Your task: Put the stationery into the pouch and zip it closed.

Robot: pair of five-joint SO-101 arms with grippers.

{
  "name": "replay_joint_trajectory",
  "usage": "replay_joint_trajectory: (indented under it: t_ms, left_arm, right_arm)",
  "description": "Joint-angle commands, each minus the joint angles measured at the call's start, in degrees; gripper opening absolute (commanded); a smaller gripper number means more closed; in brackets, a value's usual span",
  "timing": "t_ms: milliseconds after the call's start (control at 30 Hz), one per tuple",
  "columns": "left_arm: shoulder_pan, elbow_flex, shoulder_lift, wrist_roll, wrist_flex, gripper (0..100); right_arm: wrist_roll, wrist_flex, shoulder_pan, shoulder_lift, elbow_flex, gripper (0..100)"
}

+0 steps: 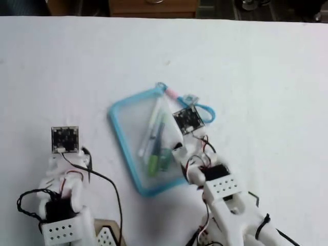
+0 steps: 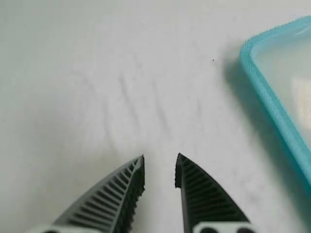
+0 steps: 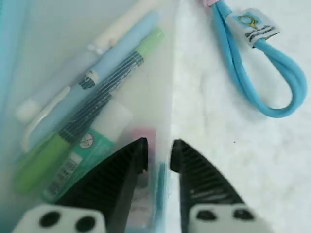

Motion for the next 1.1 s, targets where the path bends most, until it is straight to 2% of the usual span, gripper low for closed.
replay_joint_trajectory:
  t_ms: [0, 133, 267, 600, 800, 1067]
  left_arm:
    - [0.57, -0.18, -0.31, 0.18, 2.81, 13]
    - [0.57, -0.18, -0.31, 0.62, 3.52, 12]
    - [0.48, -0.18, -0.31, 0.62, 3.52, 2]
    - [0.48, -0.18, -0.31, 0.44, 3.60, 4]
    - [0.48, -0.18, -0.31, 0.53, 3.60, 4]
    - [0.48, -0.18, -0.31, 0.53, 3.60, 4]
  right_arm:
    - [0.44, -1.10, 0.22, -0.04, 3.96, 5.6]
    - [0.00, -0.75, 1.45, -2.59, 5.27, 3.2]
    - [0.26, -0.75, 1.71, -7.43, 8.09, 1.8]
    - [0.35, -0.57, 1.71, -23.25, 16.53, 1.8]
    - [0.35, 9.45, 1.54, -30.73, 16.97, 1.8]
    - [0.35, 16.92, 1.54, -36.18, 16.97, 1.8]
